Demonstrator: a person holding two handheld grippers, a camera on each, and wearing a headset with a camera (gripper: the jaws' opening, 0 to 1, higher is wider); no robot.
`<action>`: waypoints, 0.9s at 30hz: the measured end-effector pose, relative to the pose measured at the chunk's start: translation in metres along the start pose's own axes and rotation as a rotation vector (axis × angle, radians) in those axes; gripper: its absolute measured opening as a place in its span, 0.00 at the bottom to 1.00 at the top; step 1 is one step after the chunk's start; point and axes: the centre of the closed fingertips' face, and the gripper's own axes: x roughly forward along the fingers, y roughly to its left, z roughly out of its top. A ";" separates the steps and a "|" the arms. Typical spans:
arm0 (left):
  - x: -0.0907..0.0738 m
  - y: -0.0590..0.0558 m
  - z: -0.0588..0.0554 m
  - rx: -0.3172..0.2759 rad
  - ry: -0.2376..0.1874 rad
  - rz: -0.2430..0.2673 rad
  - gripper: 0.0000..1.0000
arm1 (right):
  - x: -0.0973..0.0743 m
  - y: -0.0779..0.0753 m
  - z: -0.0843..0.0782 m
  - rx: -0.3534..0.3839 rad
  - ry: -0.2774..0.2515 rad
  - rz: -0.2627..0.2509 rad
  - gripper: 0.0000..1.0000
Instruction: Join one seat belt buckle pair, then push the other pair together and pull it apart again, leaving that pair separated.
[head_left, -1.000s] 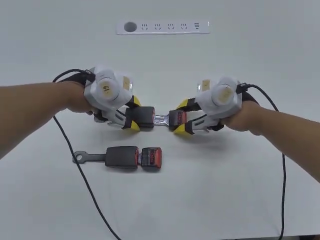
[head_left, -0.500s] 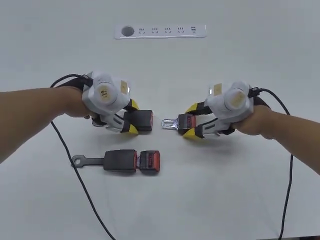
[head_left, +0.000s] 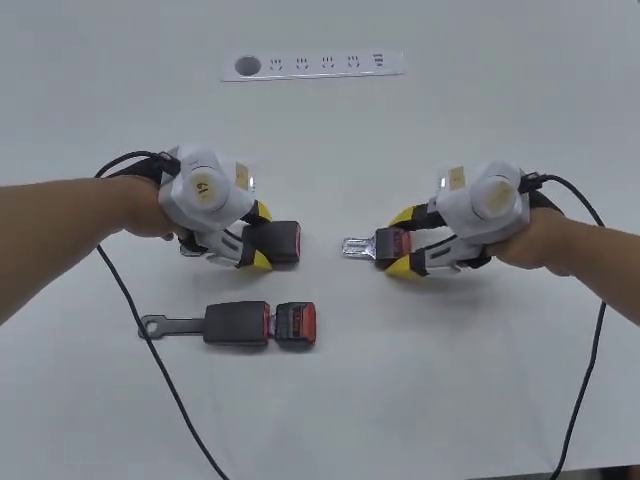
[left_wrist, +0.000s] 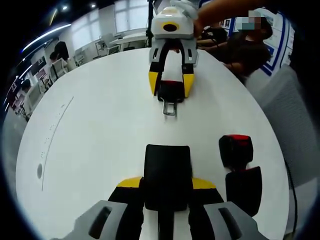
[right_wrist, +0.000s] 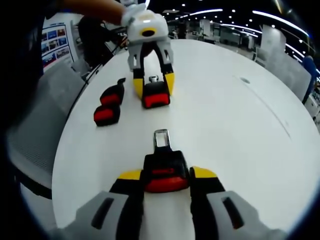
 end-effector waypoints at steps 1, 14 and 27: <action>0.000 0.000 0.000 0.001 0.002 -0.001 0.35 | -0.001 0.000 -0.001 0.001 0.000 -0.001 0.36; 0.000 0.000 0.000 0.003 0.009 -0.003 0.35 | -0.016 0.000 -0.020 0.011 0.014 -0.009 0.36; 0.001 -0.001 0.001 0.003 0.017 -0.004 0.35 | -0.031 -0.001 -0.038 0.014 0.044 -0.012 0.36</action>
